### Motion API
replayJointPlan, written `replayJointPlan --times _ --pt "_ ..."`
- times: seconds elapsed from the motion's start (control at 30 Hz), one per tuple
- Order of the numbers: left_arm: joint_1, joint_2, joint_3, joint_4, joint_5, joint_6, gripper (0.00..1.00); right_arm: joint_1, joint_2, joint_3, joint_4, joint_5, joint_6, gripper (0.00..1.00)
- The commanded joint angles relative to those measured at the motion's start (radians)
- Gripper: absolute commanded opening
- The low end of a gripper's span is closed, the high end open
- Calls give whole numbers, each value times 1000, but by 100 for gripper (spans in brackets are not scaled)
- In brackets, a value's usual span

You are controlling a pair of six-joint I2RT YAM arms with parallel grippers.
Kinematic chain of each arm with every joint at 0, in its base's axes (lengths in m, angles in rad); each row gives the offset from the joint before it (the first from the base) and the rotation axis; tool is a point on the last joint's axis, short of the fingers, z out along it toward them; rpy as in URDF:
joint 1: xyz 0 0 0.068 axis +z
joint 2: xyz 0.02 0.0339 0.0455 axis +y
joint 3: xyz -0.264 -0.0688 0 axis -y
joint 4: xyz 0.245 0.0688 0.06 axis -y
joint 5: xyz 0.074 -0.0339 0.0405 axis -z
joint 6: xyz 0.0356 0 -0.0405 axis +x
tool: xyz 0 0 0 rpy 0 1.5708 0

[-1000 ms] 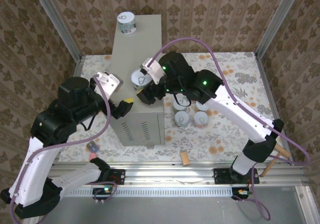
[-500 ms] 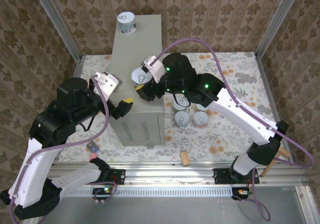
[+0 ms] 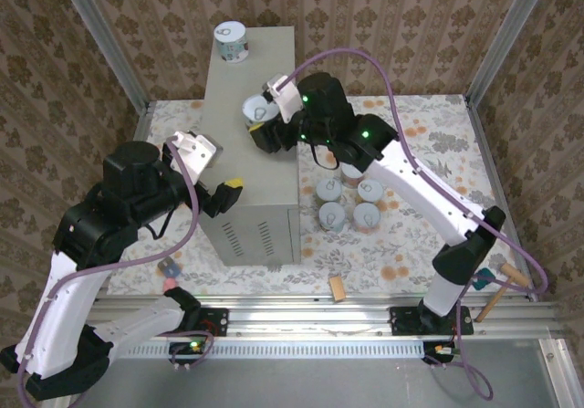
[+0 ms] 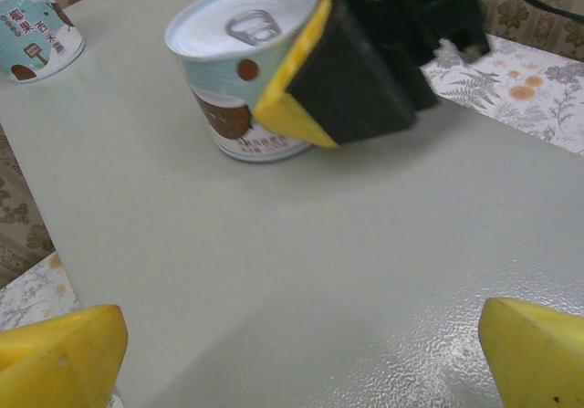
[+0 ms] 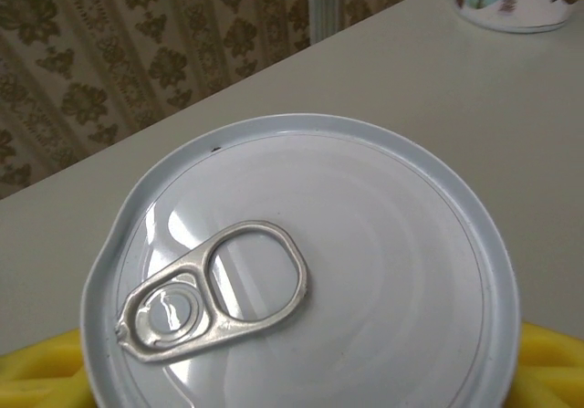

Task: Place and organize the canned foods onto the counter

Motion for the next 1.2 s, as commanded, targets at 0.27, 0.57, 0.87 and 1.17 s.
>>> replayJointPlan --times 0.27,0.57,0.87,1.17 --pt "6 -14 24 -5 2 -32 100 -122 329 401 -22 37 -47 70" --pt "6 -12 27 -19 -1 -45 100 -174 558 720 -75 70 -39 72" --pt "6 -21 14 -18 1 -56 100 -195 604 741 -30 96 -24 78" --pt "6 -21 6 -12 1 -57 100 -196 607 739 -46 95 -12 86"
